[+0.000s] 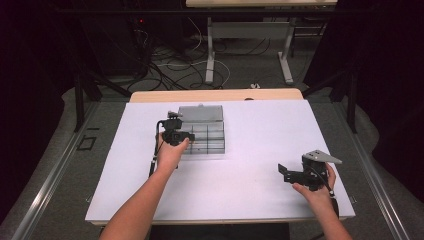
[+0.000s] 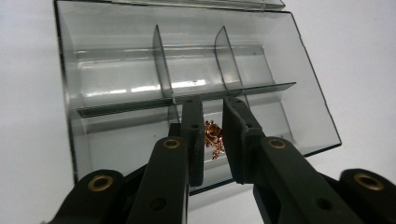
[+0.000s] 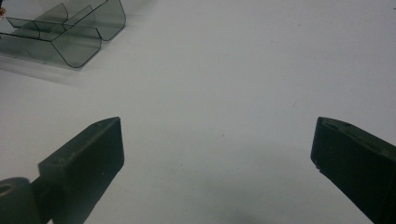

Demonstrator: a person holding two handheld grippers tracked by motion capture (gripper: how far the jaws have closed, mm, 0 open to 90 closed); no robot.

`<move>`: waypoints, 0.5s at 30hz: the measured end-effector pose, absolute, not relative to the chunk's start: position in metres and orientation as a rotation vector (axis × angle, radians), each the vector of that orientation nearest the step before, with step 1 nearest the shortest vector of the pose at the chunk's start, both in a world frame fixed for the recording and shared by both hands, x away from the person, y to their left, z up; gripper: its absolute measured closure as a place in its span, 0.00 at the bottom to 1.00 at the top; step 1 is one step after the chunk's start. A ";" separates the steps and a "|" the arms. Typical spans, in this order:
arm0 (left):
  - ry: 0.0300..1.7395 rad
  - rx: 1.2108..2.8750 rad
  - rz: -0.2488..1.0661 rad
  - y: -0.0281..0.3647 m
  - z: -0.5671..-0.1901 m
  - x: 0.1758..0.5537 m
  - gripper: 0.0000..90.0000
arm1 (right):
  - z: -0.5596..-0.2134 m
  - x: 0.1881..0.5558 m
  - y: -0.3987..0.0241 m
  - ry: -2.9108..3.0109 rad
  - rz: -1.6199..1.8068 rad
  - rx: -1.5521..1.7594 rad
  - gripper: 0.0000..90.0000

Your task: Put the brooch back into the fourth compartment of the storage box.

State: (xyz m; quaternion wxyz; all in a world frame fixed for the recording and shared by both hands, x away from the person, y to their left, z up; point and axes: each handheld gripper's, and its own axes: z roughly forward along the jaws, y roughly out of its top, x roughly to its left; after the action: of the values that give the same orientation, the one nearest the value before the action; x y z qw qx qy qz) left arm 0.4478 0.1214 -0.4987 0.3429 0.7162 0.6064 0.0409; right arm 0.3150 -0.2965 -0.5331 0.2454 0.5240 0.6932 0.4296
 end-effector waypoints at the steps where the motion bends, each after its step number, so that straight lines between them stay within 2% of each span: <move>1: 1.581 1.862 0.109 0.123 -0.499 0.448 0.88 | -0.533 0.315 -0.297 1.896 1.173 1.424 0.03; 15: 1.607 1.855 0.118 0.135 -0.503 0.448 0.88 | -0.533 0.316 -0.296 1.897 1.176 1.431 0.03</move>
State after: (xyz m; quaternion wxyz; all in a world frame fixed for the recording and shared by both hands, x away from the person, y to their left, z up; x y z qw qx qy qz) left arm 0.4477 0.1353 -0.5027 0.3356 0.7112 0.6160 0.0452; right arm 0.3159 -0.2964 -0.5333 0.2426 0.5236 0.6941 0.4304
